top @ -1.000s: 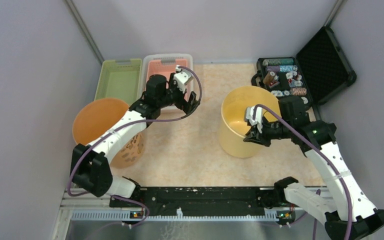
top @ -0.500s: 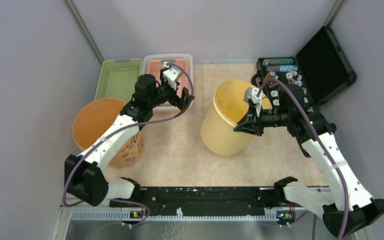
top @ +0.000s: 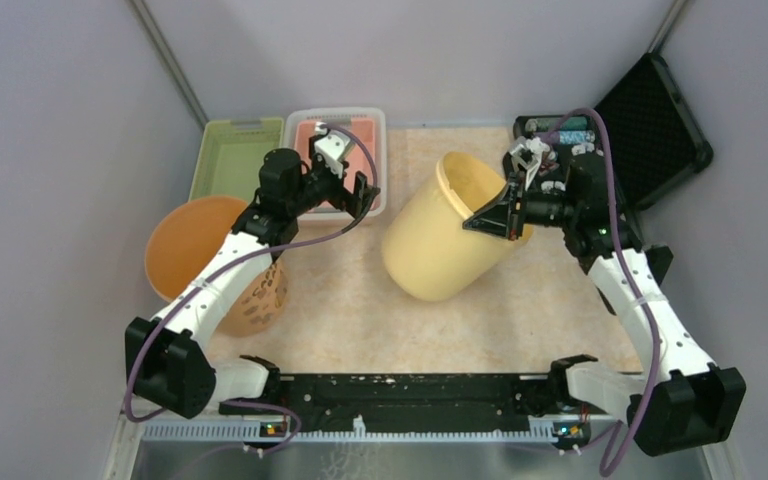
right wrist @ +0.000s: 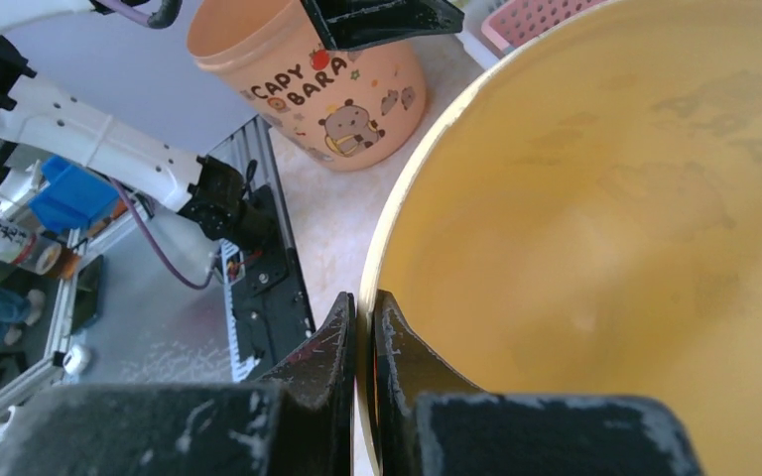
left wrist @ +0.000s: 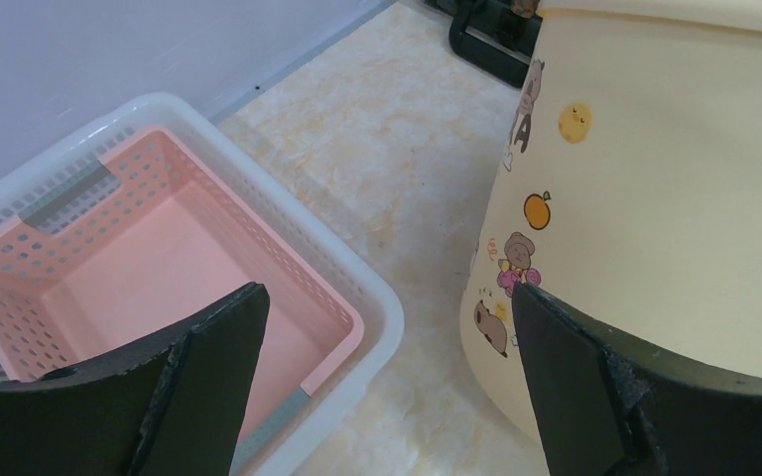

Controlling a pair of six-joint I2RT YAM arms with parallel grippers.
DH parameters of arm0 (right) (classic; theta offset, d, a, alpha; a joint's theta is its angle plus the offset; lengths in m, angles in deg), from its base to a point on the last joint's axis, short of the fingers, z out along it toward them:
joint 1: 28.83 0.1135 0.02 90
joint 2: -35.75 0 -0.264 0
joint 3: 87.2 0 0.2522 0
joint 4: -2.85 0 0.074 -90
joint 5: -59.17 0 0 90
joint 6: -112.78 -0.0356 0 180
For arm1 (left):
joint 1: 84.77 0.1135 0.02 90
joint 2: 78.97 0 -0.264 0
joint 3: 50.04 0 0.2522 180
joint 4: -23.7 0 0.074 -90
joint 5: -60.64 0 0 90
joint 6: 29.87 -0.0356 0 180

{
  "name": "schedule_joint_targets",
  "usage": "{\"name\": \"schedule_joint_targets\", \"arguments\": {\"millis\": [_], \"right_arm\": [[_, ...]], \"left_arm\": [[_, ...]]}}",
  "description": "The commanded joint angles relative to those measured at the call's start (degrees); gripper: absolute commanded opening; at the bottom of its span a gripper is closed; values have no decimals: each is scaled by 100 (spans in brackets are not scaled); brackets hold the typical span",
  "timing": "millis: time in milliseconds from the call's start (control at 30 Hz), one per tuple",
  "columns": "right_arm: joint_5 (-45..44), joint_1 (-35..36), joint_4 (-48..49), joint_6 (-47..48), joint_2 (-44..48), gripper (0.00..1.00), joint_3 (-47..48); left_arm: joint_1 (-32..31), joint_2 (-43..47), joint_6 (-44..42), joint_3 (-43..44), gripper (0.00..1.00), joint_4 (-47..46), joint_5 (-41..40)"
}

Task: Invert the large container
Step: Turn the container upside down at the center of the board.

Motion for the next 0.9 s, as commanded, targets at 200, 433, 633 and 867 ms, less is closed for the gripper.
{"name": "schedule_joint_targets", "arguments": {"millis": [200,433,633,867], "right_arm": [[62,-624,2427,-1849,107,0,-1117],[-80,-683,1666,-1067,297,7,-1278],[-395,-696,1116,-304,391,9,-1467],[-574,-744,977,130,522,10,-1654]], "left_arm": [[16,203,-223,-231,99,-257,222],[21,170,-358,-197,99,15,211],[19,107,-411,-238,99,371,267],[21,90,-349,-487,99,345,403]]}}
